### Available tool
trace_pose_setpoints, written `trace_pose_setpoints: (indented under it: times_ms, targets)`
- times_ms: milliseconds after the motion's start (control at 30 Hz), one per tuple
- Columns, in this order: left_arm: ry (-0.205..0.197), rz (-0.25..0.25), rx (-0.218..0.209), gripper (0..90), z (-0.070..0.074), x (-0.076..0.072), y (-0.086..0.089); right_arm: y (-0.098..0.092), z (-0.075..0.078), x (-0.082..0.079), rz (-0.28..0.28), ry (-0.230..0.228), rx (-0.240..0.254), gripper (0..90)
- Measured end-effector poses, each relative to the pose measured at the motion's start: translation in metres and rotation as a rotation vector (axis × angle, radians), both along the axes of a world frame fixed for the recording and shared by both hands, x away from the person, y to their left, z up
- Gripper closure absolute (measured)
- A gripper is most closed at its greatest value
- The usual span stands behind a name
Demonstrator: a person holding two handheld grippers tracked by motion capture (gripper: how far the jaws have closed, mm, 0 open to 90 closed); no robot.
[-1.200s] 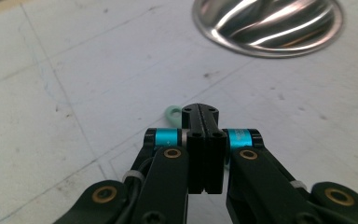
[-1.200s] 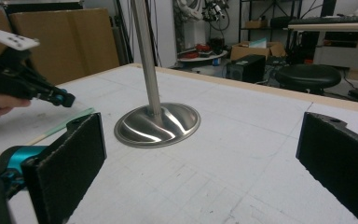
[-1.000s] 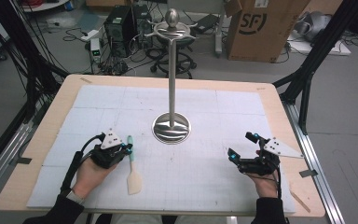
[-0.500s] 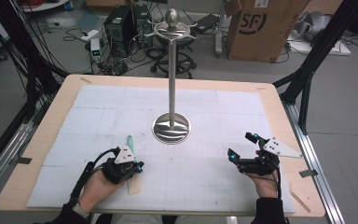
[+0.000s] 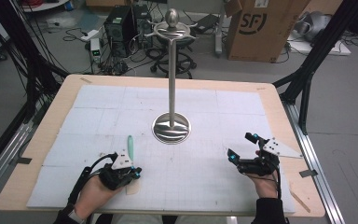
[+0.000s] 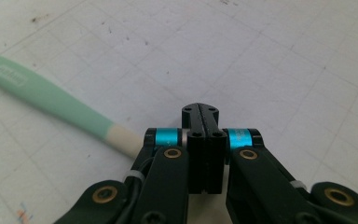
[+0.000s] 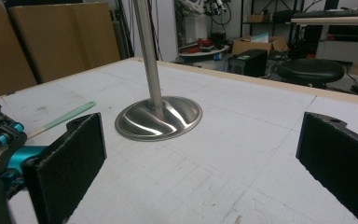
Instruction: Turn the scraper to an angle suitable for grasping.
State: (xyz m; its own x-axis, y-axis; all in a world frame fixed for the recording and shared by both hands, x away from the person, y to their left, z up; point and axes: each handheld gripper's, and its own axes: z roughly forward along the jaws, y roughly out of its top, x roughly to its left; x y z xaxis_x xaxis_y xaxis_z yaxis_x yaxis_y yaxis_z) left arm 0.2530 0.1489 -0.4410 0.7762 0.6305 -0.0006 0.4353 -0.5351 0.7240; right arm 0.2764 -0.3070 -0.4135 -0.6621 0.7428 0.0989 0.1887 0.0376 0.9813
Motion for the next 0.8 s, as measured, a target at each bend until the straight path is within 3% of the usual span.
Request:
trace_pose_setpoints:
  times_ms: [200, 400, 800]
  targets:
    - [0.022, 0.027, -0.002, 89.9, 0.001, -0.003, 0.017, 0.000, 0.000, 0.000, 0.001, 0.000, 0.000, 0.2]
    - [0.046, 0.086, -0.009, 89.9, 0.002, -0.002, 0.041, 0.001, 0.000, 0.000, 0.002, 0.001, -0.003, 0.2]
    - [0.057, 0.173, -0.025, 89.9, 0.002, 0.013, 0.084, 0.001, -0.001, 0.000, 0.003, 0.003, -0.005, 0.2]
